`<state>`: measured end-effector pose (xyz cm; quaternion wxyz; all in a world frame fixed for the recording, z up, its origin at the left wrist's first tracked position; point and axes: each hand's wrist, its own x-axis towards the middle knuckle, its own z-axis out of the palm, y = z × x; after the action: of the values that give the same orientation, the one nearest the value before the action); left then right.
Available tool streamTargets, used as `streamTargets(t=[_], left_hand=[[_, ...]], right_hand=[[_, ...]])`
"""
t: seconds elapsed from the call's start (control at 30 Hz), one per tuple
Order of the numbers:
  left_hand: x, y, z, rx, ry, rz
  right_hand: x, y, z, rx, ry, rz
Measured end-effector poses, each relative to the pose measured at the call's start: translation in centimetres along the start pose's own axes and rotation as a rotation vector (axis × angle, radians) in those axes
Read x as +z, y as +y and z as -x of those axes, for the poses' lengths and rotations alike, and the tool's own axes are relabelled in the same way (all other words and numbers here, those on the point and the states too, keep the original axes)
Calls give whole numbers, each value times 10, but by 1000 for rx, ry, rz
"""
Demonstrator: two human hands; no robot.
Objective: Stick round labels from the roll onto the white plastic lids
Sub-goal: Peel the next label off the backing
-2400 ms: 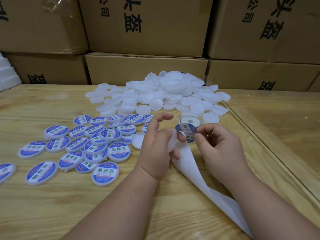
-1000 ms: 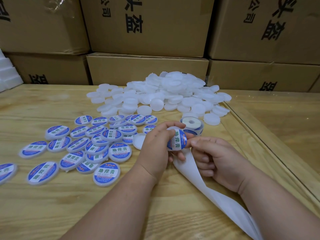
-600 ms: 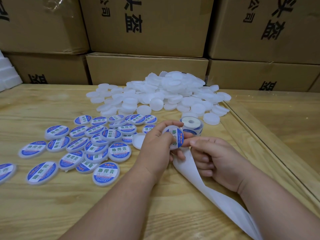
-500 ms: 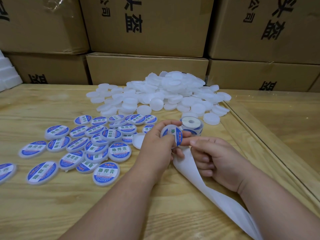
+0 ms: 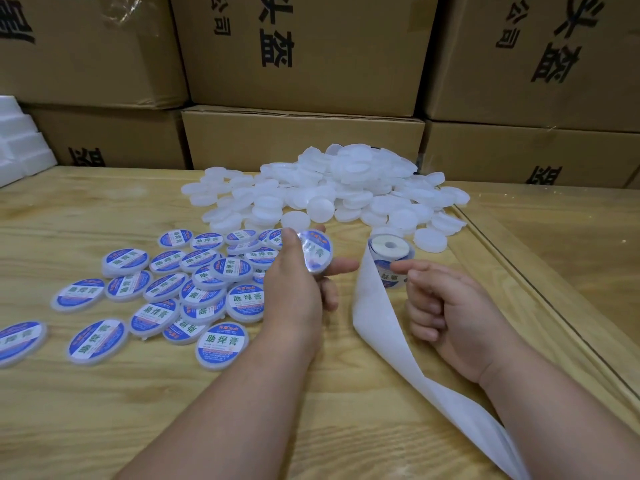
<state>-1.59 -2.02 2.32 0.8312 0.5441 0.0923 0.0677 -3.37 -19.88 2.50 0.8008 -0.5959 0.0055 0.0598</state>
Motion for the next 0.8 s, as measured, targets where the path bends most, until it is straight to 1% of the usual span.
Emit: streamTargets(t=[0.13, 0.2, 0.4, 0.47, 0.57, 0.6, 0.67, 0.73, 0.8], left_hand=[[0, -3, -1, 39, 66, -46], [0, -2, -1, 47, 84, -26], [-2, 3, -5, -7, 96, 317], [-2, 3, -7, -42, 96, 379], [-2, 4, -10, -83, 96, 387], [-2, 3, -11, -88, 83, 365], [0, 2, -9, -60, 37, 260], [5, -3, -3, 43, -31, 18], [12, -11, 4, 177, -134, -264]], right_hand=[[0, 0, 1, -3, 3, 1], [0, 0, 1, -11, 7, 1], [-1, 3, 0, -32, 18, -2], [-3, 5, -1, -107, 123, 43], [-9, 6, -2, -257, 352, 348], [-11, 7, -4, -274, 387, 417], [-12, 9, -6, -295, 393, 462], [-9, 11, -6, -313, 360, 498], [-7, 13, -7, -326, 322, 557]])
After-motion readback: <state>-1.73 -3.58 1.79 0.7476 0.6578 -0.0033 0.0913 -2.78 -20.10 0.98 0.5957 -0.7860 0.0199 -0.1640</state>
